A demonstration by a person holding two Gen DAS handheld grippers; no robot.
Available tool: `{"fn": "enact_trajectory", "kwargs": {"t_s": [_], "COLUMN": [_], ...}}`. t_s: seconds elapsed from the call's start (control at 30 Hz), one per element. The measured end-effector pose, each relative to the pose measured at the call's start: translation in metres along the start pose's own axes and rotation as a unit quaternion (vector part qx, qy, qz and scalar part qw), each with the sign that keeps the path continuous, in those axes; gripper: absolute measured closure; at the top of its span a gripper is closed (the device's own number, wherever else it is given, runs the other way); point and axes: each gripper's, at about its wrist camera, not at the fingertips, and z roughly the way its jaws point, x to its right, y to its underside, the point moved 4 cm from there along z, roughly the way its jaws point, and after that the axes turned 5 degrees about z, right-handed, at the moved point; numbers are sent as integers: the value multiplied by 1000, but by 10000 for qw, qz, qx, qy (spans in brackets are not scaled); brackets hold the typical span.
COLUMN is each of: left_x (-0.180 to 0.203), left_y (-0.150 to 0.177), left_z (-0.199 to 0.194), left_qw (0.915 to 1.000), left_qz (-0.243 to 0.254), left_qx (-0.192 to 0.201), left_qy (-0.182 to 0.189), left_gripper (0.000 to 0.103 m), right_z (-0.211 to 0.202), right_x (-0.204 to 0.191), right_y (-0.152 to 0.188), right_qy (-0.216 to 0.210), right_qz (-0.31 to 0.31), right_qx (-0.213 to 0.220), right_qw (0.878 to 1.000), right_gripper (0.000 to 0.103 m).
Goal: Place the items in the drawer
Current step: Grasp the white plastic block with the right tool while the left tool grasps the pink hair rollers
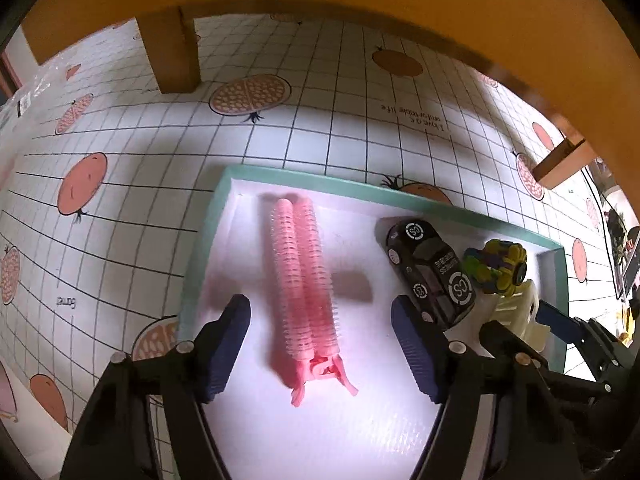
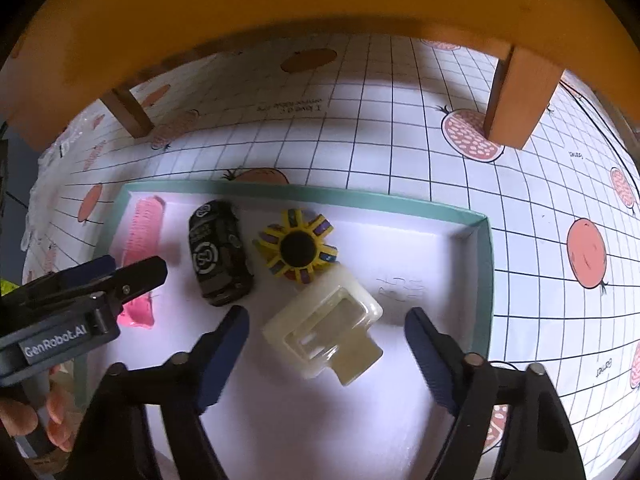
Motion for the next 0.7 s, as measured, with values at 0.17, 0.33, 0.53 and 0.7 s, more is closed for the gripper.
{"fn": "enact_trajectory", "kwargs": {"t_s": [0.17, 0.33, 0.53, 0.7], "left_x": [2, 5, 12, 19], "left_y": [-2, -4, -2, 1], "left_z": [6, 10, 7, -19], "left_qw": [10000, 9995, 9988, 9995], "left_qz": [31, 140, 267, 71], "left_qx": [-21, -34, -258, -290], "left_qy": [-53, -267, -325, -80], "left_gripper": [38, 56, 75, 75], "right_z": [4, 6, 6, -4], "right_x": [-1, -4, -4, -1], "right_y": [-1, -3, -1, 2], "right_qy": [74, 110, 81, 4], "right_qz": [-32, -104, -159, -89], "right_qx": [-34, -39, -86, -145], "right_qw": [10000, 9999, 9998, 9999], "right_gripper": [36, 41, 41, 42]}}
